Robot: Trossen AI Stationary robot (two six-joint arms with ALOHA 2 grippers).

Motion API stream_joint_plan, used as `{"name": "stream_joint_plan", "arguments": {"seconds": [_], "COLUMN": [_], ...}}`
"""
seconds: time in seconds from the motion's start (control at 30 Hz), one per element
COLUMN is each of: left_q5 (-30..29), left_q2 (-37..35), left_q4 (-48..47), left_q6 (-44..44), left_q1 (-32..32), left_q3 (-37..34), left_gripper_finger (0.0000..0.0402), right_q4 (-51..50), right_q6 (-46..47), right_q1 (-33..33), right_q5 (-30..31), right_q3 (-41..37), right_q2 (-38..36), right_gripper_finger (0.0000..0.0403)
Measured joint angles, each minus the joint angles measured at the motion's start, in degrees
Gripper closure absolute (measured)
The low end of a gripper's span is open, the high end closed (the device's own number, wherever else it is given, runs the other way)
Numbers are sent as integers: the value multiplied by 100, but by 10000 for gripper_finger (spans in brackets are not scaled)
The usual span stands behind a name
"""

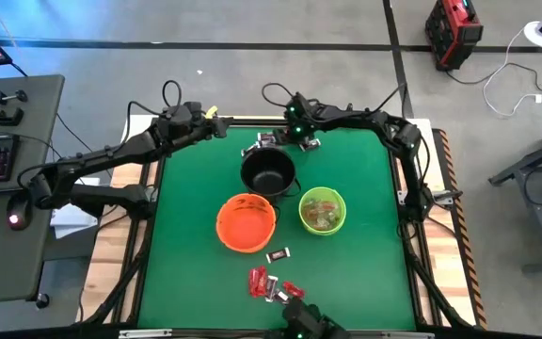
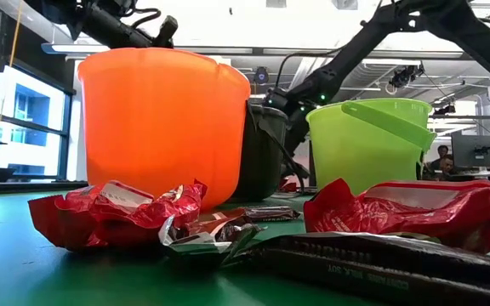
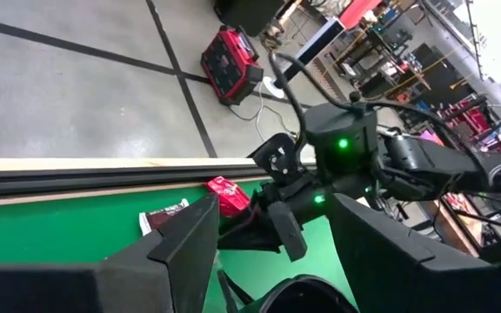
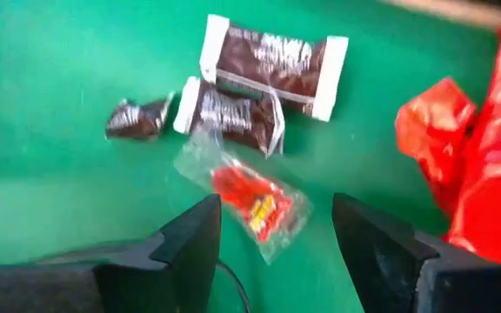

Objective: Sort candy by brand, put in halloween buckets
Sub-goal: Put the orange gummy into the green bucket

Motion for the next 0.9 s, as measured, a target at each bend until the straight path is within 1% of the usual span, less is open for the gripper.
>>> {"name": "stream_joint_plan", "arguments": {"seconds": [0.43,0.63,0.77,0.9], "left_q5": [17,17,17,17], "left_q2": [0,0,0,0], "left_q4": [-20,-17,-17,-7], "left_q6": [74,71,71,71], "left_q1": [0,0,0,0], "left_q3": [0,0,0,0], "left_gripper_finger": [194,194,194,194], "right_q4": [20,19,77,152], "right_q6": [10,-80,32,211], "right_q1": [10,97,195,231], "right_q5": [355,364,0,131], "right_q3": [15,15,15,65], "right_q2": [-7,4,226,335], "right_gripper_finger": [240,245,245,245]}}
